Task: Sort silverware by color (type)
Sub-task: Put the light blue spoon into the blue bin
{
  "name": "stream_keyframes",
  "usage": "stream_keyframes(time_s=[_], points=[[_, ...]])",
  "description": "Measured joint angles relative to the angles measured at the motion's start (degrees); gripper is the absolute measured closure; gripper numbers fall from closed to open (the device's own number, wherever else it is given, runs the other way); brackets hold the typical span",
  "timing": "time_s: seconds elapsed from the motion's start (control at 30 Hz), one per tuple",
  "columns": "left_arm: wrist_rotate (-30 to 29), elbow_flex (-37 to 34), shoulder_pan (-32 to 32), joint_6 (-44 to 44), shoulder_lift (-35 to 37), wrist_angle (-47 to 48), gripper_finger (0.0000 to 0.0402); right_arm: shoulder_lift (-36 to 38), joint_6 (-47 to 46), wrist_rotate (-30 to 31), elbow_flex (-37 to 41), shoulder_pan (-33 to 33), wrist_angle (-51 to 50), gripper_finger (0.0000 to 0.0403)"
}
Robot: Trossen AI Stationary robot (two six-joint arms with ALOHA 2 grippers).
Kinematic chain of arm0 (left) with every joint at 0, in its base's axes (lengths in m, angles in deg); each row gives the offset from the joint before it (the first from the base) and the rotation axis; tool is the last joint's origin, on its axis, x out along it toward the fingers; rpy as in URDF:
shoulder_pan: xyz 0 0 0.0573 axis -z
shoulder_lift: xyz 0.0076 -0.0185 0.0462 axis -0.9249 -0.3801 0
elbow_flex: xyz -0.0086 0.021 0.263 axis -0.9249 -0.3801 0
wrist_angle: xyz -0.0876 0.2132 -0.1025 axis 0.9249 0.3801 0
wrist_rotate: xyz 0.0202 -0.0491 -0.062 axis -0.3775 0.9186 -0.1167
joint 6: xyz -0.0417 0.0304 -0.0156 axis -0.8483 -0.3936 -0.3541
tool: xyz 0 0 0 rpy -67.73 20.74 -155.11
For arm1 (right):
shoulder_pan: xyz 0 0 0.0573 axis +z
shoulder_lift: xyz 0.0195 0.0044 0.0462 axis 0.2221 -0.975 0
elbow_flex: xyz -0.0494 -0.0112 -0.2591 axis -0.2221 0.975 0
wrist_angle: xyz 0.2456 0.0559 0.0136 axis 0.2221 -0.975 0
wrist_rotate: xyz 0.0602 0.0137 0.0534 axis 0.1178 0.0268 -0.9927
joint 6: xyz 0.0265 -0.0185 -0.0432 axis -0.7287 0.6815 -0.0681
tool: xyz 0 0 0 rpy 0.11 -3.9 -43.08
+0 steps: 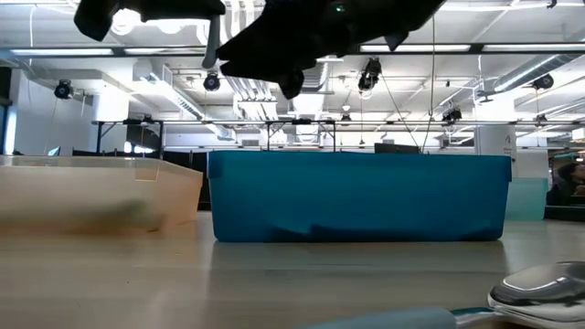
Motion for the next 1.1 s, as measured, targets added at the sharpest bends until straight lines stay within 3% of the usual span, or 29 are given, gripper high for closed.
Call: stream_keyframes(time_s=[0.8,1.1], points=[[2.3,0.0,-2.8,-0.4,-0.2,-2.5,0.0388,-0.4,1.1,0.1,-1.4,0.0,1.1,0.0281],[6.0,-0.1,-3.7,5.6,-0.3,-6.3,0.0388,-0.4,2.8,0.5,-1.3,-0.1,0.3,0.0370]])
